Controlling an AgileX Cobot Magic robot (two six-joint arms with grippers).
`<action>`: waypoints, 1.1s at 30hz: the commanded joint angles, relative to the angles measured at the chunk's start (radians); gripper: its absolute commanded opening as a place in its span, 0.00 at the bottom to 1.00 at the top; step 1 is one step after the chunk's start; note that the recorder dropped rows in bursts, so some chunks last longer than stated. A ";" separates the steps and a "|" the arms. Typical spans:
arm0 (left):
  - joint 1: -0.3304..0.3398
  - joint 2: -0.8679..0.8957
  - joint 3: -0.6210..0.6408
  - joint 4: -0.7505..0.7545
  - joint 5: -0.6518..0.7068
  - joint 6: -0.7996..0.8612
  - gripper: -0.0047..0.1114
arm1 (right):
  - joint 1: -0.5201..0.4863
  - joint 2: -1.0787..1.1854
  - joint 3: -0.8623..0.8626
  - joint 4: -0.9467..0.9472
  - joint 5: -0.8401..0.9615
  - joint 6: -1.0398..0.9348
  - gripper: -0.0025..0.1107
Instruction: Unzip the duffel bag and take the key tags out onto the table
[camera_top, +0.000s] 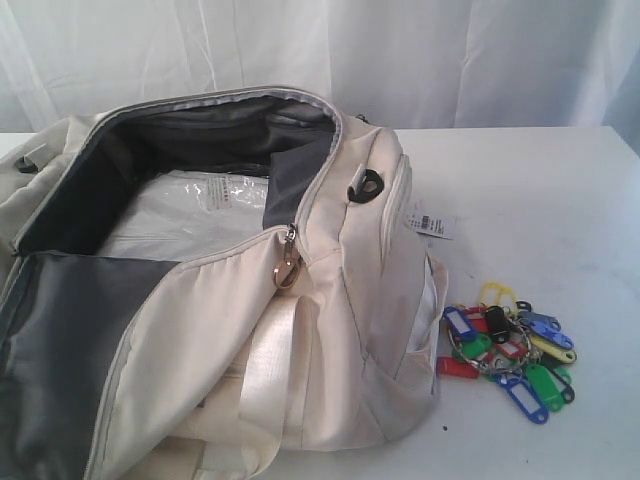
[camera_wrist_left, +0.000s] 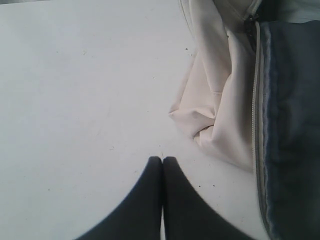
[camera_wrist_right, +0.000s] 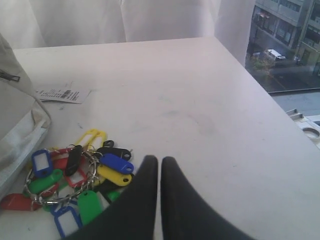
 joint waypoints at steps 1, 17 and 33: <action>0.001 -0.005 0.005 -0.001 0.002 -0.001 0.05 | 0.021 -0.005 0.005 0.000 -0.003 -0.008 0.05; 0.001 -0.005 0.005 -0.001 0.002 -0.001 0.05 | 0.023 -0.005 0.005 0.000 -0.003 -0.008 0.05; -0.108 -0.005 0.005 -0.001 0.002 -0.001 0.05 | 0.023 -0.005 0.005 0.000 -0.003 -0.008 0.05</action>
